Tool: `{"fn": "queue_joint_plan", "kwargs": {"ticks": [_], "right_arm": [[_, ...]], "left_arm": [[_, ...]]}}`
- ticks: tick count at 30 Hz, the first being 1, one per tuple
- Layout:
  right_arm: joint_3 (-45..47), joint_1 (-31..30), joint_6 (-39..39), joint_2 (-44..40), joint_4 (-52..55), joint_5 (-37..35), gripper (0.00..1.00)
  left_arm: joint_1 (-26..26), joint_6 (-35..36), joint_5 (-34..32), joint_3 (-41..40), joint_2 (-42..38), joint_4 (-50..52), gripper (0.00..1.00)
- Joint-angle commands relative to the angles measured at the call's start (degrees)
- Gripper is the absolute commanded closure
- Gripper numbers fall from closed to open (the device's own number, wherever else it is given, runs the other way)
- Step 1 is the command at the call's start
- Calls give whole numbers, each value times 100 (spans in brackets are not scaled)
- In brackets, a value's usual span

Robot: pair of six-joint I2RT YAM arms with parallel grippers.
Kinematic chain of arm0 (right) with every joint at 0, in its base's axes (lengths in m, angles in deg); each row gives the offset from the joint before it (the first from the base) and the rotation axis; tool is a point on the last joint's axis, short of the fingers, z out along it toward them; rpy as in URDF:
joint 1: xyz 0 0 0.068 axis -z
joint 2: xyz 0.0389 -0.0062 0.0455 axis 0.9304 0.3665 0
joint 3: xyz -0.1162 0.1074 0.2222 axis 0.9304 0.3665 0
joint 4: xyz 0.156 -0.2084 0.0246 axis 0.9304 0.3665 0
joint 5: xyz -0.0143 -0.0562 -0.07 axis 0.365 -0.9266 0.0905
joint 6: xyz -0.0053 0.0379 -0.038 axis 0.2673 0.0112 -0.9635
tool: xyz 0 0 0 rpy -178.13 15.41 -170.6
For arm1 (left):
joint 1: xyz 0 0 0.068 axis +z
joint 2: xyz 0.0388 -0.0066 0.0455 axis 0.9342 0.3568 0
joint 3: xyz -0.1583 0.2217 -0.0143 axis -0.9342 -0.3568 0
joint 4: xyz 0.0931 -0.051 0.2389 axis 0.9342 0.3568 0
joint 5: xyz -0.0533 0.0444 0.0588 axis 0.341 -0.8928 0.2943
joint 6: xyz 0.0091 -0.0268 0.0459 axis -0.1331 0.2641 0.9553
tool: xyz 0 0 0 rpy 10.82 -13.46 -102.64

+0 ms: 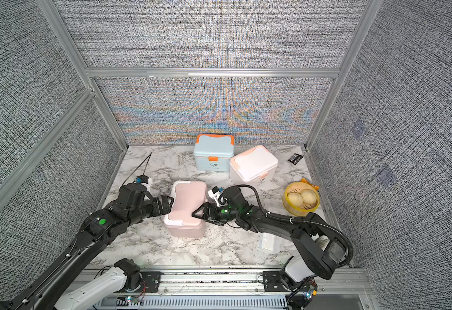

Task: Open first aid kits and take out gauze
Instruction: Move the first aid kit to the center of the board.

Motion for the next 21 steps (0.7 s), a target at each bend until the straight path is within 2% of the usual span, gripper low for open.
{"fn": "queue_joint_plan", "kwargs": {"ticks": [1, 9, 13, 17, 21], "right_arm": [[-181, -217, 399, 301, -702, -230, 1], [-1256, -706, 1572, 1801, -2166, -1251, 1], [-2416, -616, 1489, 2480, -1574, -1440, 1], [-3375, -619, 1766, 3141, -1437, -1857, 1], [-4091, -559, 1405, 3370, -682, -2013, 1]], "left_arm": [[22, 39, -180, 134, -155, 391, 0], [48, 75, -306, 196, -424, 619, 1], [66, 55, -344, 184, -529, 651, 0], [73, 53, -442, 153, -593, 664, 1], [189, 28, -698, -66, -567, 520, 1]]}}
